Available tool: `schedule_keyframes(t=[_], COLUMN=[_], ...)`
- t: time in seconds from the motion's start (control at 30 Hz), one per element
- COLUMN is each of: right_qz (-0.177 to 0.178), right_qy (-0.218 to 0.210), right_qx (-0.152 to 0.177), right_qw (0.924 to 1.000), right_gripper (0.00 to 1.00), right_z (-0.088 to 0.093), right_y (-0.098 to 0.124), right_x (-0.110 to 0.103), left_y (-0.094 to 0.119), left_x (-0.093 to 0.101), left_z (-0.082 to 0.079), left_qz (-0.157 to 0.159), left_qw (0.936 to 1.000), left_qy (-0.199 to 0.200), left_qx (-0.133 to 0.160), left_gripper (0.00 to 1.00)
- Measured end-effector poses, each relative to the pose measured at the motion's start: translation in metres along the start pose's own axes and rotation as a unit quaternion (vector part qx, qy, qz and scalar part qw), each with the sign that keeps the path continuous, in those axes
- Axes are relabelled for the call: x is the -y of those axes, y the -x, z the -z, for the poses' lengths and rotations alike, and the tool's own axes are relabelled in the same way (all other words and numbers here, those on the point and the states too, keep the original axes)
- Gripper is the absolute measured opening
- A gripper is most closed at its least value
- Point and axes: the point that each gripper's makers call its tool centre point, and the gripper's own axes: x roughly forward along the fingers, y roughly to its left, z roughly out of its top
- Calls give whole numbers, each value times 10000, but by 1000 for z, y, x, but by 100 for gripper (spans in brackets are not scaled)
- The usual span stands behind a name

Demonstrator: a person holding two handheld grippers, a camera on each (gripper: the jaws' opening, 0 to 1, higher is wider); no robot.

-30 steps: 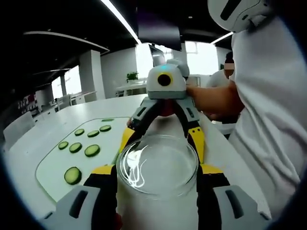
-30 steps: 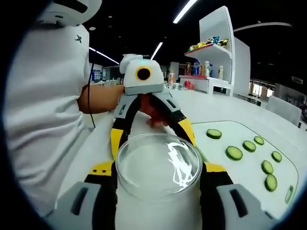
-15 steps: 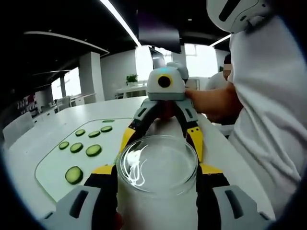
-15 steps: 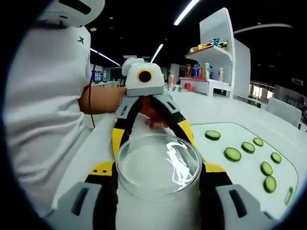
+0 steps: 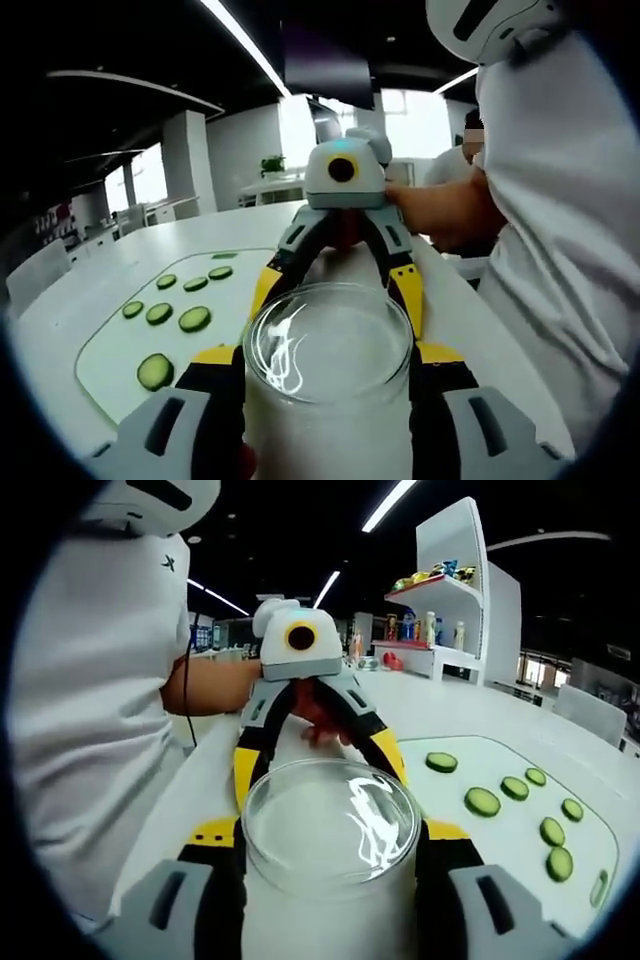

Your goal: Open the petri dish lid, add cucumber slices into the petri dish, and close the lid

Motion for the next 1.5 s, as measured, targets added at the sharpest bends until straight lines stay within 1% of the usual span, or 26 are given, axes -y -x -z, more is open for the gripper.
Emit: schedule_keyframes(t=[0.17, 0.43, 0.63, 0.8, 0.9, 1.0, 1.23, 1.5], right_qz=[16, 50, 26, 12, -21, -47, -191, -427], right_qy=[39, 156, 204, 270, 266, 326, 435, 473], right_qx=[13, -66, -41, -43, -44, -10, 3, -43], right_qw=[10000, 9998, 9998, 9996, 9996, 9995, 9989, 9980], right_gripper=[67, 67, 67, 67, 67, 67, 67, 67], right_z=[-1, -5, -17, -22, -29, -34, -43, -47], right_y=[0, 3, 8, 6, 4, 1, -14, -31], right_x=[-2, -3, -1, 0, -2, -3, -6, -15], left_y=[1, 1, 7, 13, 18, 24, 43, 62], left_x=[2, 3, 3, 1, 1, 1, 0, 4], left_z=[0, -5, -16, -21, -23, -25, -23, -17], left_qz=[15, -43, -88, -136, -144, -199, -389, -541], left_qw=[10000, 9998, 9997, 9994, 9995, 9994, 9988, 9981], left_qy=[-14, -194, -210, -283, -233, -262, -298, -301], left_qx=[-20, -28, 112, 128, 145, 135, 75, 3], left_gripper=[64, 64, 64, 64, 64, 64, 64, 64])
